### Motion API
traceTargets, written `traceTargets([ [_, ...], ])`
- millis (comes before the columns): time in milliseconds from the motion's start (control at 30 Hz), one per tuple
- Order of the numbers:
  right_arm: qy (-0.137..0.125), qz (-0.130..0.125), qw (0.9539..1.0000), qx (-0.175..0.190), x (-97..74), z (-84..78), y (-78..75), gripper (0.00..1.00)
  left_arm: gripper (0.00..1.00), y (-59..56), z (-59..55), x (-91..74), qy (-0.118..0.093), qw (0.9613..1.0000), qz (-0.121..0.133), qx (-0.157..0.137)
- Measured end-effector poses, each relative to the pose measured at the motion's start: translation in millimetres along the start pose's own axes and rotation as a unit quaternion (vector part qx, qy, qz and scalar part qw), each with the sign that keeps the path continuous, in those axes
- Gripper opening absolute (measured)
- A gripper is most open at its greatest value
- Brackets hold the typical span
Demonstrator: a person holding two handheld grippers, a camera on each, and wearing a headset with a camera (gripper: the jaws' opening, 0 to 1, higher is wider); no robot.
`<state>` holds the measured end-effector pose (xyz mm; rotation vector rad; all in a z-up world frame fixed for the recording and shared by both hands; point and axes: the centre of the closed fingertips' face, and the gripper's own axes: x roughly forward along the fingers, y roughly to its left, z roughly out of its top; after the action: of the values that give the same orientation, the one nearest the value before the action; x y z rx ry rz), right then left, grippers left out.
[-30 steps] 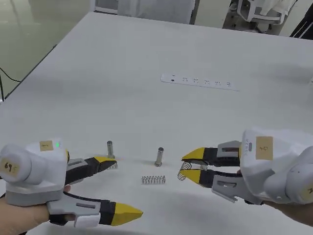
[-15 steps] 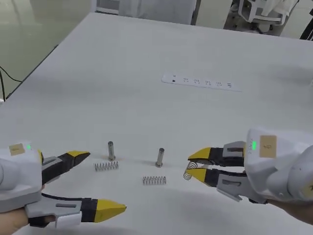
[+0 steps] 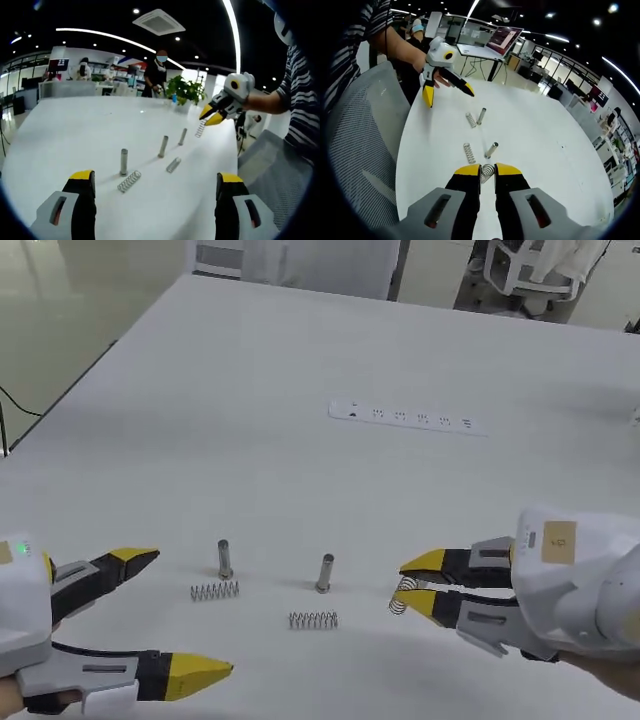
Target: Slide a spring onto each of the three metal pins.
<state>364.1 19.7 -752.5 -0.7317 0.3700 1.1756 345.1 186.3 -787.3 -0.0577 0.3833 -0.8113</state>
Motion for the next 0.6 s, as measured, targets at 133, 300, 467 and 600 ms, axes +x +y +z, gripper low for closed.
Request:
traceTargets([
  [133, 0.005, -0.006, 1.0, 0.004, -2.3, -4.1, -6.1, 0.07, 0.98, 1.1, -1.5, -2.0, 0.0, 1.0, 0.002, -0.004],
  [300, 0.012, -0.019, 0.9997, 0.011, -5.0, -11.0, -18.1, 0.07, 0.98, 4.0, -2.6, -4.4, 0.001, 0.9999, 0.008, -0.007],
  [467, 0.013, -0.035, 0.9991, 0.02, -9.9, -14.7, -32.1, 0.07, 0.98, 5.2, -2.9, -6.2, 0.004, 0.9999, 0.01, -0.003],
  [600, 0.016, -0.046, 0.9984, 0.026, -12.7, -18.3, -43.6, 0.07, 0.98, 5.9, -2.0, -6.8, 0.003, 0.9999, 0.01, -0.002],
])
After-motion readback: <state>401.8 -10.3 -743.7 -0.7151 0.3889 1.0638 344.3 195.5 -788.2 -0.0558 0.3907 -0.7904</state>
